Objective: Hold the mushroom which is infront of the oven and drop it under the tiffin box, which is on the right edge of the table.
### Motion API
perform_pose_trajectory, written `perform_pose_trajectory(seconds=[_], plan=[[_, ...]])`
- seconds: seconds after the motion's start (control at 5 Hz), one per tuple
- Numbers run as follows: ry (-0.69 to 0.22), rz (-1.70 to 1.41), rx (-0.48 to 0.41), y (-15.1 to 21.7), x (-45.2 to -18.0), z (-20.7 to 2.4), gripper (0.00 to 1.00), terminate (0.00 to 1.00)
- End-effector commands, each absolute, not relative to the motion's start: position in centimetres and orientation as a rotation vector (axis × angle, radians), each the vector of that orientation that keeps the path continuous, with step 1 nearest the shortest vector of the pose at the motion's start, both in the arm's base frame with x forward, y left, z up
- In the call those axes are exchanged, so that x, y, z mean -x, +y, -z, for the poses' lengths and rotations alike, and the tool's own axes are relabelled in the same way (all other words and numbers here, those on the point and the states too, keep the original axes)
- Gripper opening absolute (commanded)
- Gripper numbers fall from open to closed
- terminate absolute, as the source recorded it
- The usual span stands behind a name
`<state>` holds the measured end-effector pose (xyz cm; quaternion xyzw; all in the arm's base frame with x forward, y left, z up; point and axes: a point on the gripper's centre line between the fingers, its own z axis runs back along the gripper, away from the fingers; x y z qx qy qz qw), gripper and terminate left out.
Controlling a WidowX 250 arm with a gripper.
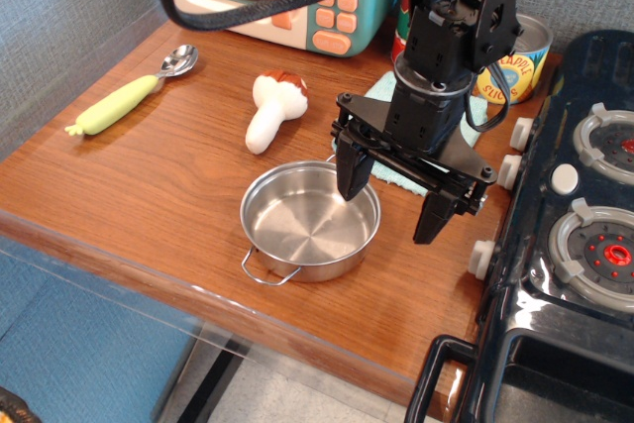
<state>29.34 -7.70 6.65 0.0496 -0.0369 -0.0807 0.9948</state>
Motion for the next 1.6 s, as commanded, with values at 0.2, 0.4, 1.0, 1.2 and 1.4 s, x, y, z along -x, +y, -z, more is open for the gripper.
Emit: perform_pose_trajectory(seconds=[0.2, 0.4, 1.0, 1.2, 1.4], plan=[[-0.119, 0.064, -0.106, -4.2, -32.1, -8.2, 1.00, 0.00], [-0.149, -0.053, -0.100, 0.0, -34.0, -9.0, 1.00, 0.00], [-0.106, -0.211, -0.083, 8.6, -37.0, -5.5, 1.00, 0.00], [-0.122, -0.224, -0.058, 9.1, -38.3, -4.5, 1.00, 0.00], [-0.132, -0.206, -0.045, 9.1, -39.4, -4.0, 1.00, 0.00]])
